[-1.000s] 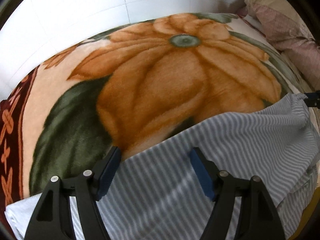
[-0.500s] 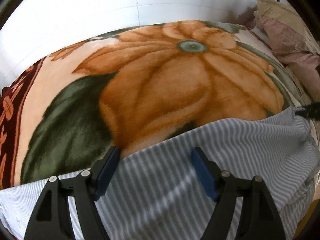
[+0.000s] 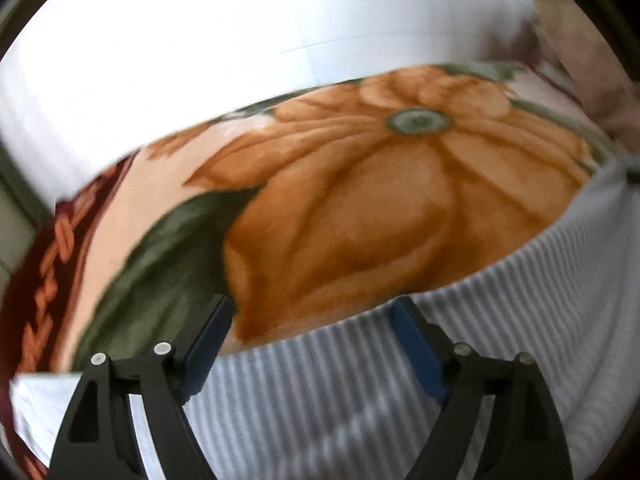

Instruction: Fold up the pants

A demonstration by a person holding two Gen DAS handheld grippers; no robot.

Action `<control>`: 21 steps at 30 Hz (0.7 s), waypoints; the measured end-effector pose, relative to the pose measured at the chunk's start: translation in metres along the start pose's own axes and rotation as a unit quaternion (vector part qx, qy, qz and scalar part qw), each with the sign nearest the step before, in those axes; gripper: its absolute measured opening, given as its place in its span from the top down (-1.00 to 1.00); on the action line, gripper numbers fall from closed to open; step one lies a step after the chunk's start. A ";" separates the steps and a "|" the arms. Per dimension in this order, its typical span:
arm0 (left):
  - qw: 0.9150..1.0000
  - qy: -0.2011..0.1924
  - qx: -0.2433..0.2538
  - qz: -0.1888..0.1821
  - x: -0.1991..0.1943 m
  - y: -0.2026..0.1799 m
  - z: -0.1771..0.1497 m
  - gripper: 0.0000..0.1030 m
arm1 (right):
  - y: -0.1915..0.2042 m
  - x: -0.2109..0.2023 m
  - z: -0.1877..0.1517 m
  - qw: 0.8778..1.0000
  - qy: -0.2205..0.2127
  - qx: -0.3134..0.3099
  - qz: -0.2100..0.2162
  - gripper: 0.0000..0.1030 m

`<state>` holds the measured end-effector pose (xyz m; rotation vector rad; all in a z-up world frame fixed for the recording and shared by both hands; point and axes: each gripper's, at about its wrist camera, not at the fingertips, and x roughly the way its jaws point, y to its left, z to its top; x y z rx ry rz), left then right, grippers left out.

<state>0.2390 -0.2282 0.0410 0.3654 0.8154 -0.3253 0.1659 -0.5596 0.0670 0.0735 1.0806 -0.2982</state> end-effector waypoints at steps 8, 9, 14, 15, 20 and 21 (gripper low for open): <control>0.998 0.016 -0.012 -0.061 -0.010 0.010 0.007 -0.65 | -0.005 -0.001 0.002 1.000 0.017 -0.003 -0.018 0.38; 0.997 0.018 -0.003 -0.077 -0.011 0.008 0.010 -0.65 | -0.004 -0.008 0.004 1.000 0.010 -0.007 -0.019 0.37; 0.989 0.013 0.036 -0.140 -0.018 -0.017 0.023 -0.65 | 0.013 -0.030 0.016 0.999 -0.019 -0.041 -0.023 0.05; 0.987 0.013 0.046 -0.155 -0.018 -0.025 0.026 -0.65 | 0.017 -0.029 0.016 0.998 -0.017 -0.047 -0.024 0.05; 0.979 0.029 0.088 -0.182 -0.009 -0.060 0.029 -0.24 | 0.029 -0.027 0.001 0.998 -0.004 -0.056 -0.017 0.05; 0.975 0.033 0.095 -0.196 -0.009 -0.066 0.027 0.13 | 0.030 -0.028 -0.004 0.998 -0.003 -0.057 -0.010 0.05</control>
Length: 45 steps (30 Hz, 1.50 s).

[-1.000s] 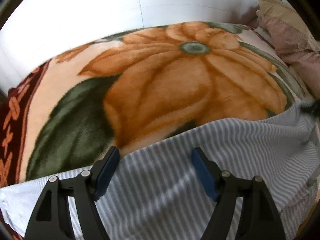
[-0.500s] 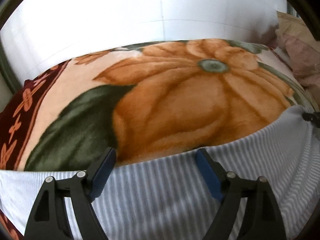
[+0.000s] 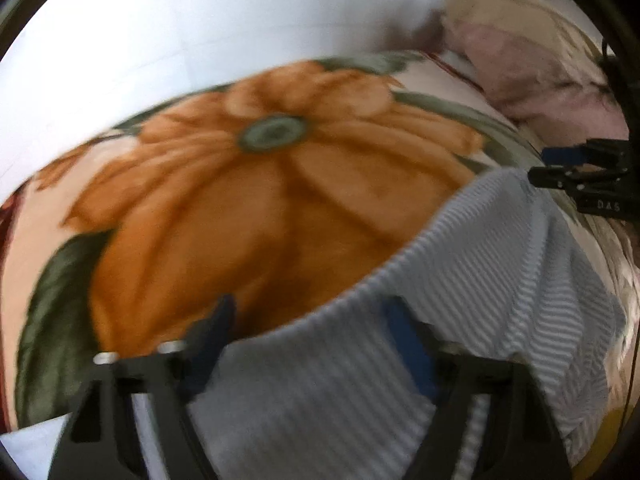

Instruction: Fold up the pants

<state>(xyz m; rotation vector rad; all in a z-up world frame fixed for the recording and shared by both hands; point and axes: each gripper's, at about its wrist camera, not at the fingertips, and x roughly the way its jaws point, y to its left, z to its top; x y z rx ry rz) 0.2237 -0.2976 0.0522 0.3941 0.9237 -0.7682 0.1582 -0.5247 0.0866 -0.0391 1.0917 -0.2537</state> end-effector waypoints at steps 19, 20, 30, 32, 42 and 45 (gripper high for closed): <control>0.995 -0.071 -0.044 0.062 -0.058 0.000 -0.009 -0.23 | -0.033 -0.046 -0.102 0.996 -0.005 0.089 0.031 0.05; 0.994 -0.070 -0.050 0.061 -0.065 0.001 -0.015 -0.25 | -0.036 -0.050 -0.107 0.994 -0.006 0.100 0.032 0.05; 0.991 -0.053 -0.088 0.084 -0.136 0.006 -0.096 -0.34 | -0.050 -0.081 -0.165 0.985 0.003 0.170 0.035 0.05; 0.990 -0.045 -0.093 0.094 -0.147 0.005 -0.113 -0.34 | -0.051 -0.086 -0.174 0.982 0.004 0.186 0.037 0.05; 0.989 -0.005 -0.128 0.079 -0.182 -0.008 -0.183 -0.34 | -0.038 -0.103 -0.198 0.978 0.014 0.204 0.042 0.05; 0.990 0.005 -0.125 0.072 -0.190 -0.019 -0.199 -0.34 | -0.033 -0.102 -0.204 0.978 0.018 0.206 0.044 0.05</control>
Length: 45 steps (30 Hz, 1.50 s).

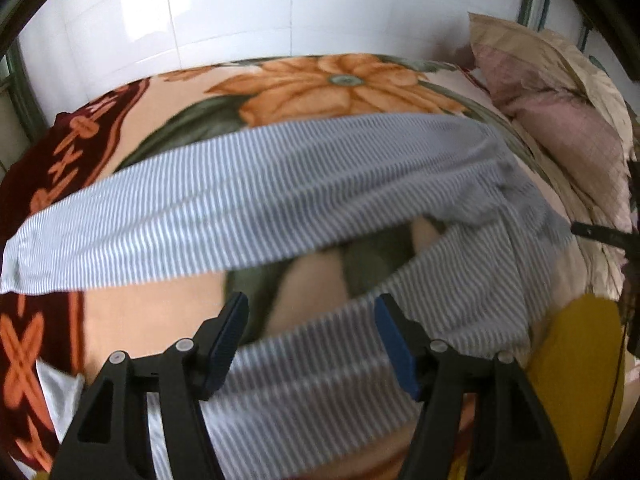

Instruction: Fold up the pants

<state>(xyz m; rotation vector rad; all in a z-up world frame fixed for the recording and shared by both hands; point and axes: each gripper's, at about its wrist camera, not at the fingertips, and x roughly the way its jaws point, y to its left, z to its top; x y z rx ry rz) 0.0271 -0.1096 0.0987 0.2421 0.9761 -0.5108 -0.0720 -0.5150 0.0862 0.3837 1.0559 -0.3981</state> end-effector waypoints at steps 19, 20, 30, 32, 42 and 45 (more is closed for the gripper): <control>0.994 0.087 0.064 -0.028 0.013 -0.014 -0.089 -0.34 | -0.002 0.013 -0.036 0.997 0.029 0.065 0.009 0.05; 0.993 0.089 0.067 -0.024 0.015 -0.015 -0.091 -0.34 | -0.003 0.014 -0.036 0.997 0.030 0.068 0.010 0.05; 0.995 0.068 0.072 -0.003 0.024 -0.022 -0.098 -0.41 | -0.016 0.033 -0.023 0.994 0.048 0.092 0.034 0.05; 0.995 0.059 0.080 0.006 0.026 -0.025 -0.097 -0.41 | -0.014 0.036 -0.017 0.995 0.044 0.086 0.032 0.05; 0.996 0.022 0.088 -0.005 0.017 -0.034 -0.087 0.82 | 0.000 0.040 0.001 0.997 0.026 0.039 0.059 0.82; 0.998 0.004 0.055 -0.037 -0.005 -0.024 -0.080 0.88 | -0.004 0.023 0.005 0.996 -0.004 0.051 0.074 0.90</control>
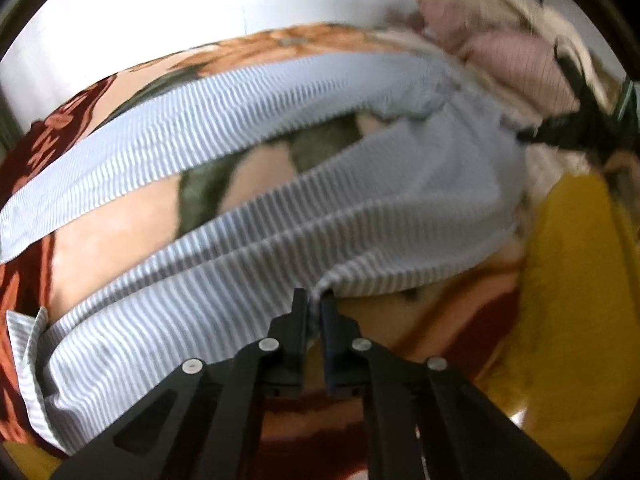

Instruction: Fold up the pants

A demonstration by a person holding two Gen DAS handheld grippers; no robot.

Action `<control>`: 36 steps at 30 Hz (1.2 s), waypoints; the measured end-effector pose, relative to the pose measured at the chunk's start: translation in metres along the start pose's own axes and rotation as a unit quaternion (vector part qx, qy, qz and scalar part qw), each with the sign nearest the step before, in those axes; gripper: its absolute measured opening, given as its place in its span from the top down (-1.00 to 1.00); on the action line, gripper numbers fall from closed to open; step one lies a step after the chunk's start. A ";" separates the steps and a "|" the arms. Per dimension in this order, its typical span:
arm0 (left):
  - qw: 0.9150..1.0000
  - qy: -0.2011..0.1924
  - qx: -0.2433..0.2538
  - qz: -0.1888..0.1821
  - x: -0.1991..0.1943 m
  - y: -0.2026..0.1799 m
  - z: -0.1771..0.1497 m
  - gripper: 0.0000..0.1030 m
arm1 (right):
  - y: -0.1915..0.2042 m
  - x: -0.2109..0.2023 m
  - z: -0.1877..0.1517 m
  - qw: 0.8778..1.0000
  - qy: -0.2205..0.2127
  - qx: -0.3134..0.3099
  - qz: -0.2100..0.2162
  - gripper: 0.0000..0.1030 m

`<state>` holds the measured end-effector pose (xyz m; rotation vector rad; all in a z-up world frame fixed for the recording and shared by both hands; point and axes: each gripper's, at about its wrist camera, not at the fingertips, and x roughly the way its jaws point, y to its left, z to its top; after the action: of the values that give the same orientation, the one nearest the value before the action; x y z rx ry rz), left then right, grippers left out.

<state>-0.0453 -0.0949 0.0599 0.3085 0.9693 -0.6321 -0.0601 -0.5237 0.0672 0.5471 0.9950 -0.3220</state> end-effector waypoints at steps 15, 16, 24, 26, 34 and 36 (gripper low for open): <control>0.995 -0.073 -0.062 -0.024 -0.114 0.018 -0.009 0.97 | -0.028 -0.080 0.012 0.996 -0.079 0.042 0.009 0.91; 0.996 -0.069 -0.058 -0.027 -0.114 0.018 -0.010 0.97 | -0.027 -0.077 0.011 0.997 -0.074 0.032 0.001 0.91; 0.999 0.000 -0.036 -0.033 -0.070 0.015 -0.015 0.53 | -0.015 -0.056 -0.001 0.998 -0.044 -0.019 -0.038 0.81; 0.999 0.014 -0.005 -0.028 -0.056 0.007 -0.016 0.04 | -0.015 -0.054 -0.002 0.998 -0.038 -0.019 -0.038 0.49; 0.994 0.068 0.080 0.011 -0.007 -0.016 -0.022 -0.02 | -0.023 -0.054 -0.007 0.999 -0.032 0.004 -0.041 0.31; 0.993 0.076 0.089 0.025 0.001 -0.016 -0.027 -0.02 | -0.028 -0.052 -0.011 0.999 -0.026 0.011 -0.039 0.28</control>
<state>-0.0723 -0.0940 0.0449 0.5437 1.0499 -0.6577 -0.1083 -0.5393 0.0988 0.5186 0.9640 -0.4160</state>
